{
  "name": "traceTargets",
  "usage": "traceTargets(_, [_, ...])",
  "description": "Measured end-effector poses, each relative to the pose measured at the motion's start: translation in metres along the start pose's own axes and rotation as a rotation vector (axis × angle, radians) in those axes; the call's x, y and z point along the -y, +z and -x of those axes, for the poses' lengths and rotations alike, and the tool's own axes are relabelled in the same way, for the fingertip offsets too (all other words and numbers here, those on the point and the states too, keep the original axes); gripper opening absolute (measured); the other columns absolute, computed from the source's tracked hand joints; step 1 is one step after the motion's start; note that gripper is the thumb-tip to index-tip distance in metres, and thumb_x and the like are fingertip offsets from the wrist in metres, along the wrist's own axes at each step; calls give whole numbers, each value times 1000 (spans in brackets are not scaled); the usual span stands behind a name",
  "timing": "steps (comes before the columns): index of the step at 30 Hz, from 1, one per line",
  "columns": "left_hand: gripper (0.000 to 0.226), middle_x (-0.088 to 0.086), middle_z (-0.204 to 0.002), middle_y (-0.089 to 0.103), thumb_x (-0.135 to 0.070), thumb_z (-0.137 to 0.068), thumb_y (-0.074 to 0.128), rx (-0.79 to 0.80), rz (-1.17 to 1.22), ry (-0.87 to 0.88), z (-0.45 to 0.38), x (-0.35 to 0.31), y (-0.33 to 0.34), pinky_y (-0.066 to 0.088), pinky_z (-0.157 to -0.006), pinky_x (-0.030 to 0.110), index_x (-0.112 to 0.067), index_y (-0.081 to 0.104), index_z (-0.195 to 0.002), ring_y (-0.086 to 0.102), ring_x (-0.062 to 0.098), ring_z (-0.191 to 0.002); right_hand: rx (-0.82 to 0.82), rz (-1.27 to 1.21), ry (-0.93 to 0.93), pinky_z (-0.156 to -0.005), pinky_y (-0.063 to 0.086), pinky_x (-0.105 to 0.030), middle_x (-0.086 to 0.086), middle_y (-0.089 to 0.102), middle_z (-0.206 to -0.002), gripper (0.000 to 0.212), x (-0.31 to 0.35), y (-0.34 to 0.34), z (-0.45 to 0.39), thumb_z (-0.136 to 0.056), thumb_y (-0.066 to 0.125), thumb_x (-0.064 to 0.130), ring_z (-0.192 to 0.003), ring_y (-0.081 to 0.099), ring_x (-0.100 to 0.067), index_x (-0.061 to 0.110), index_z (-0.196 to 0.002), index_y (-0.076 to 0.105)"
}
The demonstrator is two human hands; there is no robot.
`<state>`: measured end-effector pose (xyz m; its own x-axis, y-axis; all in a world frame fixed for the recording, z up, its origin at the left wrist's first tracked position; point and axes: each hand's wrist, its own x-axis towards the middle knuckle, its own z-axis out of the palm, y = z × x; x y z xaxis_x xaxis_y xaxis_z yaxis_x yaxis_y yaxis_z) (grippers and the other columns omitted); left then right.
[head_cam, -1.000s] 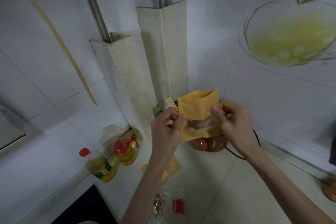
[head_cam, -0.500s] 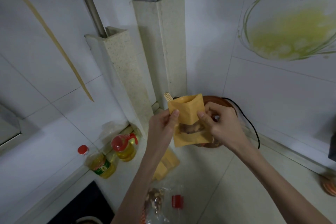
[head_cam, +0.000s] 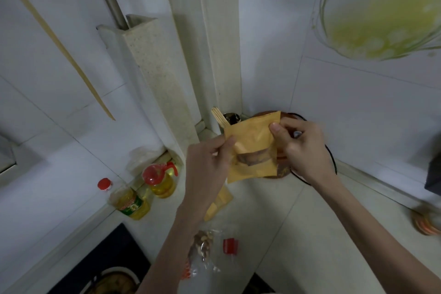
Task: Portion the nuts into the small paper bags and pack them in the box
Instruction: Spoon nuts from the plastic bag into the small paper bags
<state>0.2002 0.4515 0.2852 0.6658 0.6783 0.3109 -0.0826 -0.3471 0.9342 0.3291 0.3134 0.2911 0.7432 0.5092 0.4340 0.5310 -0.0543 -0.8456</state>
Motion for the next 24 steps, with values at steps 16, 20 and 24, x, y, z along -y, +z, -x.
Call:
traceTargets(16, [7, -6, -73, 73, -13, -84, 75, 128, 135, -683, 43, 122, 46, 58, -60, 23, -18, 74, -78, 71, 8, -72, 182, 250, 383, -51, 29, -20, 14, 45, -45, 48, -117, 14, 69, -88, 63, 15, -49, 45, -6, 34, -49, 42])
traceTargets(20, [17, -9, -64, 69, -5, -82, 74, 198, 8, -772, 74, 172, 74, 58, -58, 24, -16, 72, -70, 68, 9, -66, 274, 465, 525, -54, 36, -33, -1, 50, -52, 31, -164, 15, 107, -86, 62, 18, -53, 47, -20, 20, -57, 54])
traceTargets(24, [12, 11, -64, 67, -6, -81, 72, 332, -160, -728, 100, 215, 95, 59, -63, 37, -4, 70, -69, 66, 26, -65, 349, 522, 695, -57, 34, -26, -7, 58, -59, 25, -207, 14, 140, -85, 58, 15, -62, 56, -27, 23, -61, 62])
